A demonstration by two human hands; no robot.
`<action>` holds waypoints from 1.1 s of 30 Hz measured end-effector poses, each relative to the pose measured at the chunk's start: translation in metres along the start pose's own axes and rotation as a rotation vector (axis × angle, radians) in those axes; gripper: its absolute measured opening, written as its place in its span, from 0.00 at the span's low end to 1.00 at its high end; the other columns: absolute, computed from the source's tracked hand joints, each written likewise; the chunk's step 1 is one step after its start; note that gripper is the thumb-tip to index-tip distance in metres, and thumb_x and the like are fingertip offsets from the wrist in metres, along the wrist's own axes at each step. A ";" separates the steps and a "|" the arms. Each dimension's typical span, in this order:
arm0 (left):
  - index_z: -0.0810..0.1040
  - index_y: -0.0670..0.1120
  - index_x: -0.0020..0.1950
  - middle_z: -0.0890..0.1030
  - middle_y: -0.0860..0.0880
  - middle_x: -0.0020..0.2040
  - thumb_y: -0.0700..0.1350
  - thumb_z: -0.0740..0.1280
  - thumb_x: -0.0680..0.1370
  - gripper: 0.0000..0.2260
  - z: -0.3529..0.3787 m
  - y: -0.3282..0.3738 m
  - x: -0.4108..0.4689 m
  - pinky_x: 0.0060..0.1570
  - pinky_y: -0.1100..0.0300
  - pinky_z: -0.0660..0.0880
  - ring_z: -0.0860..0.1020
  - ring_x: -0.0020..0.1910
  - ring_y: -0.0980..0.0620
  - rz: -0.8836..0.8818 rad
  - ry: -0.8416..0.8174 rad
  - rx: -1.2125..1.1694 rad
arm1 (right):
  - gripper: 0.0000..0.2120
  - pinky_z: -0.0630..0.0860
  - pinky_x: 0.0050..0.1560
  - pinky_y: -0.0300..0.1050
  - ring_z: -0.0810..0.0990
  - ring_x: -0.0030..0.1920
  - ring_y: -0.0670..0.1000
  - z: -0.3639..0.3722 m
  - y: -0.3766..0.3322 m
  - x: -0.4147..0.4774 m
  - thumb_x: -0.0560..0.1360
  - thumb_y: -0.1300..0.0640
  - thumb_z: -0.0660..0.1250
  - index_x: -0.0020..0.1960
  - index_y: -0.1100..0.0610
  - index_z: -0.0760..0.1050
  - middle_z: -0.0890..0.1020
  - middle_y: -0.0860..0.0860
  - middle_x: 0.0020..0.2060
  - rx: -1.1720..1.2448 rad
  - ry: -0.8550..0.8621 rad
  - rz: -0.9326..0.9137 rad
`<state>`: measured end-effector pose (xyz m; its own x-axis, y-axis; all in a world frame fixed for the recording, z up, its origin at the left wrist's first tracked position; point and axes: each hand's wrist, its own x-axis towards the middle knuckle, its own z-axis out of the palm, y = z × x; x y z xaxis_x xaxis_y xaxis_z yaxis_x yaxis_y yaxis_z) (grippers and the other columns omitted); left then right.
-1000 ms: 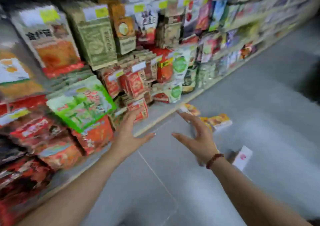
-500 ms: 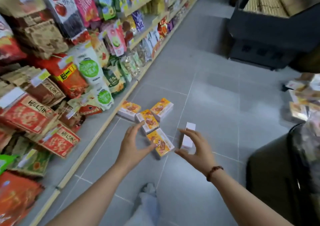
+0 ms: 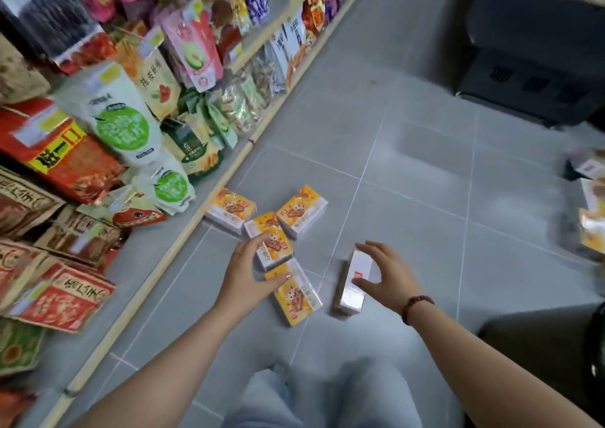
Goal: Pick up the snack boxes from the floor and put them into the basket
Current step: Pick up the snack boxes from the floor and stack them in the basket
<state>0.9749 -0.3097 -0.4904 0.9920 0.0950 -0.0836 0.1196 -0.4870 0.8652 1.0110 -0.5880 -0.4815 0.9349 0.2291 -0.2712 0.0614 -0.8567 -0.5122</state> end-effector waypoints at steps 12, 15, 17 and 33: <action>0.67 0.53 0.69 0.67 0.56 0.60 0.47 0.78 0.66 0.35 0.141 -0.013 0.089 0.60 0.63 0.64 0.69 0.64 0.53 -0.524 0.307 0.042 | 0.31 0.61 0.69 0.44 0.63 0.71 0.51 -0.062 0.105 0.233 0.73 0.50 0.70 0.72 0.49 0.63 0.66 0.50 0.70 -0.228 -0.430 -0.217; 0.67 0.50 0.70 0.69 0.49 0.64 0.48 0.78 0.65 0.36 0.188 -0.003 0.096 0.60 0.63 0.64 0.69 0.64 0.49 -0.729 0.370 0.043 | 0.31 0.62 0.70 0.46 0.62 0.72 0.52 -0.068 0.118 0.271 0.72 0.50 0.70 0.72 0.48 0.62 0.65 0.50 0.71 -0.290 -0.567 -0.317; 0.66 0.50 0.71 0.69 0.46 0.66 0.51 0.78 0.64 0.37 0.214 0.007 0.103 0.62 0.56 0.67 0.69 0.64 0.47 -0.796 0.389 0.015 | 0.31 0.62 0.71 0.46 0.62 0.72 0.52 -0.067 0.123 0.293 0.73 0.49 0.69 0.73 0.47 0.61 0.64 0.49 0.72 -0.330 -0.645 -0.369; 0.57 0.57 0.72 0.59 0.51 0.74 0.54 0.76 0.67 0.39 0.418 -0.119 0.128 0.66 0.46 0.66 0.60 0.71 0.46 -1.127 0.366 -0.124 | 0.40 0.60 0.73 0.54 0.50 0.76 0.58 0.119 0.250 0.371 0.69 0.48 0.73 0.75 0.48 0.56 0.46 0.51 0.77 -0.589 -0.942 -0.478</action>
<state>1.1051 -0.6028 -0.8106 0.2576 0.6672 -0.6989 0.8914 0.1151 0.4384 1.3318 -0.6623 -0.8071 0.1680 0.6172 -0.7687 0.7102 -0.6166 -0.3398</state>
